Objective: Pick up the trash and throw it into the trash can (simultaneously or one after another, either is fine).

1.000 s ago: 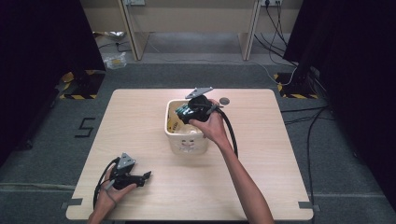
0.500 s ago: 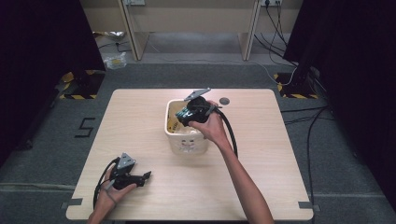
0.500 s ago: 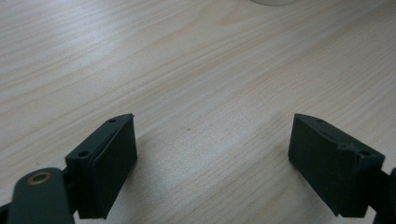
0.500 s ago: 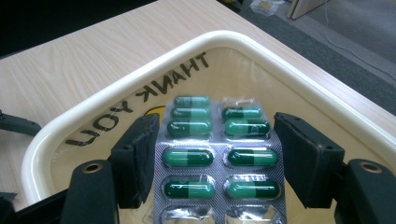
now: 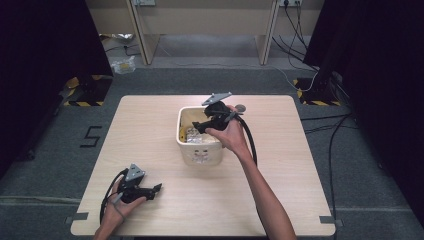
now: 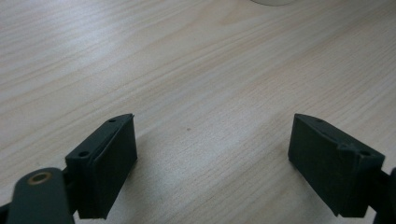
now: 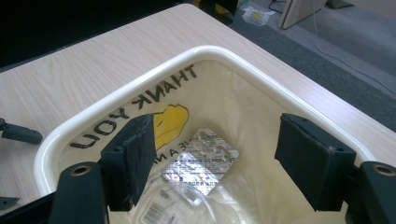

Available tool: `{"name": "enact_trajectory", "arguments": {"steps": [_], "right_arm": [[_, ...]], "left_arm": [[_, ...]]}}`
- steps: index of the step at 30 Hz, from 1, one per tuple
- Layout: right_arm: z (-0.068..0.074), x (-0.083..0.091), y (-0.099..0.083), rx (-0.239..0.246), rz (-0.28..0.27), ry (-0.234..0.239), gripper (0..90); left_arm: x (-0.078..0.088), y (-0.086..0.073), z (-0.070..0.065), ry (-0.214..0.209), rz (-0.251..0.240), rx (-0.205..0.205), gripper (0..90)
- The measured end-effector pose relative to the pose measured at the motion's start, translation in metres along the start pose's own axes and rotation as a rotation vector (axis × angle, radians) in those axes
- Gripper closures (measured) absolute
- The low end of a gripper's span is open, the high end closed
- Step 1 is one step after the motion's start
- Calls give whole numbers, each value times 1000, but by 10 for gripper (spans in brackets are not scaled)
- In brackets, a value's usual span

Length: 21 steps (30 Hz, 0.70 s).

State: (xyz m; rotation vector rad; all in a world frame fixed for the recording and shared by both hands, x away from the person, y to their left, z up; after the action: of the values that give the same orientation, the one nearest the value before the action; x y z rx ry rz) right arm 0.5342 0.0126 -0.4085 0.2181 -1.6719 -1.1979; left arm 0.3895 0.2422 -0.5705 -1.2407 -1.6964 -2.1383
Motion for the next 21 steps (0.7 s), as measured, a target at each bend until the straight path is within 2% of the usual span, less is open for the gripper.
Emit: {"name": "enact_trajectory", "arguments": {"steps": [7,21], "right_arm": [[-5,11,1,12,-21,-15,287],[-17,43,-6,-11,-75,-51,260]], "left_arm": [[0,0,0,1,0,-2,144],[0,0,0,1,-1,0,143]]}}
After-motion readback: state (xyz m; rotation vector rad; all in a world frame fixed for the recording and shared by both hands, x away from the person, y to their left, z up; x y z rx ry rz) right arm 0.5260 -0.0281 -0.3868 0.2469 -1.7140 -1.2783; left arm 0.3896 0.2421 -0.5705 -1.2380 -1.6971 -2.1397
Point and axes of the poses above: each handheld gripper's, and its own axes: x roughly backward along the jaws, y roughly out of its top, z roughly to its left, the point moved 7 cm from there along -x, roughly forward along the jaws, and after that the axes turned 4 degrees about y, right-handed, at the moved point
